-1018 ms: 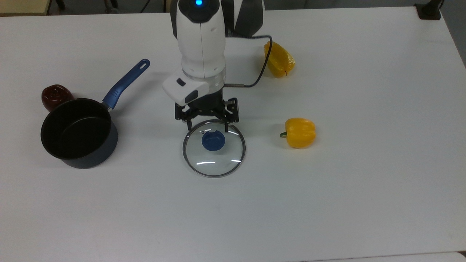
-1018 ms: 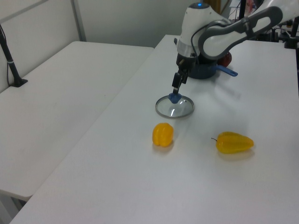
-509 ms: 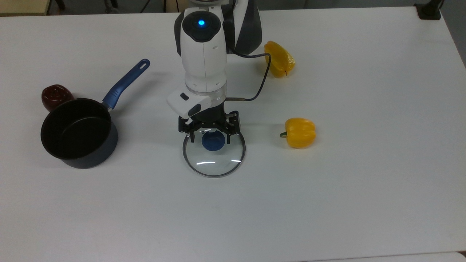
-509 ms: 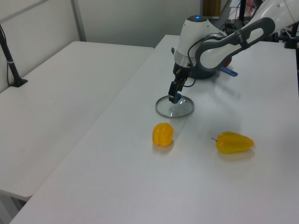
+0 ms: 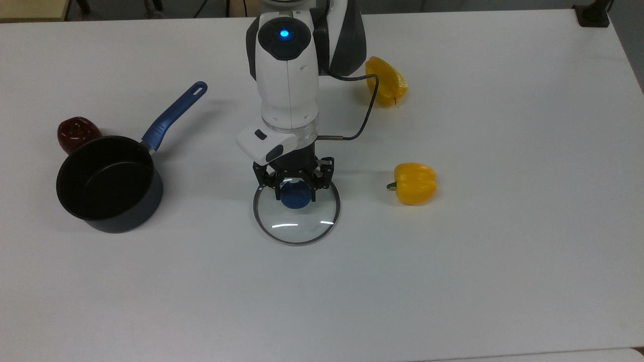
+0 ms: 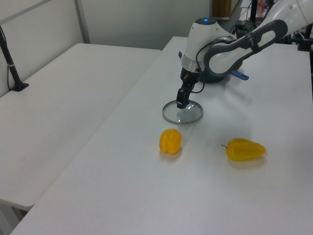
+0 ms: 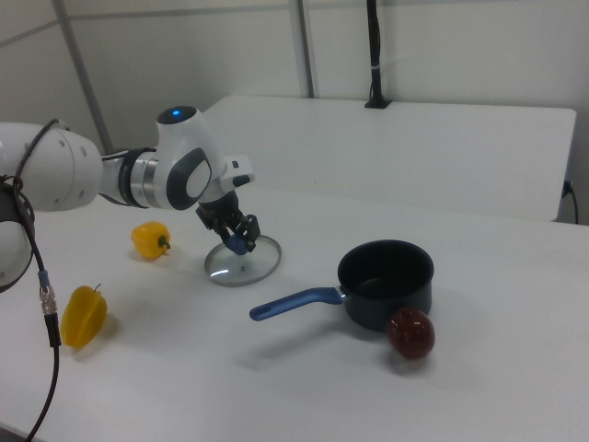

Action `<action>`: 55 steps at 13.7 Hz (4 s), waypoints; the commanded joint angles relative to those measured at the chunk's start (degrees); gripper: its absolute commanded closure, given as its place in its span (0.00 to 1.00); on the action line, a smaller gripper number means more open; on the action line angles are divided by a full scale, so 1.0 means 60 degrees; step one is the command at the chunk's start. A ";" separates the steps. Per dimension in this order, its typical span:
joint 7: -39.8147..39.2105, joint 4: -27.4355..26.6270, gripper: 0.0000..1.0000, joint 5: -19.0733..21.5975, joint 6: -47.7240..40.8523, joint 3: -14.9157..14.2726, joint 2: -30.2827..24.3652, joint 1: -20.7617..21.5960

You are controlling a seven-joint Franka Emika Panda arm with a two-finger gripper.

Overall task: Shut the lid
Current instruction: 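Lift the glass lid and carry it over the black saucepan, then lower the lid onto the saucepan rim and release the knob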

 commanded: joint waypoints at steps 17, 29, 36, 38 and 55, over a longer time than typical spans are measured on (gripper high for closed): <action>-0.0163 0.2030 0.57 0.0240 -0.2503 -0.1382 -0.0761 -0.1789; -0.0955 0.2045 0.57 0.1105 -0.0981 -0.1382 -0.0175 -0.3095; -0.1013 0.1928 0.57 0.1135 -0.1068 -0.1368 -0.0160 -0.3095; -0.1013 0.1884 0.57 0.1135 -0.1272 -0.1353 -0.0175 -0.3080; -0.1013 0.1708 0.00 0.0974 -0.2149 -0.1382 -0.0671 -0.2978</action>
